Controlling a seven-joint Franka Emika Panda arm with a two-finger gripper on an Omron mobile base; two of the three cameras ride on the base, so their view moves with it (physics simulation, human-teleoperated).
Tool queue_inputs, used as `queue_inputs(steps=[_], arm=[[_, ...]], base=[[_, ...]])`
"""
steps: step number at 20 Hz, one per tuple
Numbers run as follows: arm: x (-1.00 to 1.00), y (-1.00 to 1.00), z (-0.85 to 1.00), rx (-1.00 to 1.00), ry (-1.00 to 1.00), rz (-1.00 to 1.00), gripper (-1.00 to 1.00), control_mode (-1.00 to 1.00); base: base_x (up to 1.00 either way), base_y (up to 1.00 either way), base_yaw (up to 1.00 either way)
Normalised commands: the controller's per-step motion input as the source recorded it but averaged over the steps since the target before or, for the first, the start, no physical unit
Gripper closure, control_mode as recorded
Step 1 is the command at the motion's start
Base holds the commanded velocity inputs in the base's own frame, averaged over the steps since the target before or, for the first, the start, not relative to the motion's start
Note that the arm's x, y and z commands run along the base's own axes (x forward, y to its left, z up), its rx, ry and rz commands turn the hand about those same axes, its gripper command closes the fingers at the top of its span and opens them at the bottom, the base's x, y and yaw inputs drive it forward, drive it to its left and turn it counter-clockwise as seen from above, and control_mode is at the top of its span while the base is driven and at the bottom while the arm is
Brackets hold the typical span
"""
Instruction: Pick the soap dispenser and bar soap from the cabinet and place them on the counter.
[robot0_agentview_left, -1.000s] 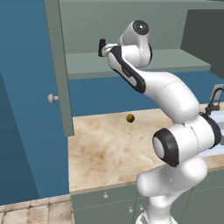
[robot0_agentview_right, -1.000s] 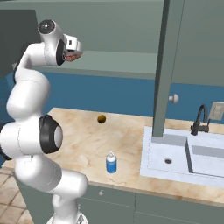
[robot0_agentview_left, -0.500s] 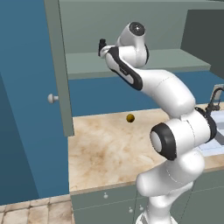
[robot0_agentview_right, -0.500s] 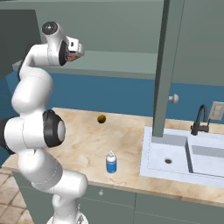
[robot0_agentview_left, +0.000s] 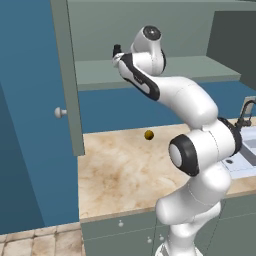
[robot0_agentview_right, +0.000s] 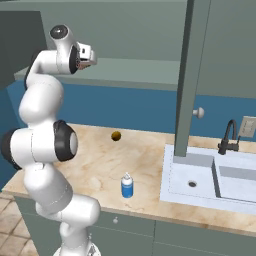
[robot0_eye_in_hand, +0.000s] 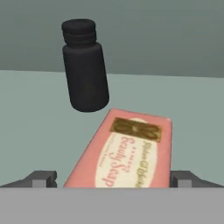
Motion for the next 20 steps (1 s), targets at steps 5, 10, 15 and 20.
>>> queue_inputs(steps=[5, 10, 15, 20], arm=[[0.07, 0.00, -0.14, 0.00, 0.03, 0.00, 1.00, -1.00], [0.00, 0.00, -0.10, 0.00, 0.00, 0.00, 1.00, -1.00], [-0.07, 0.00, -0.13, 0.00, 0.00, 0.00, 1.00, -1.00], [-0.47, 0.00, -0.17, 0.00, 0.00, 0.00, 1.00, -1.00]], base=[[0.00, 0.00, 0.00], [0.00, 0.00, 0.00], [0.00, 0.00, 0.00], [0.00, 0.00, 0.00]])
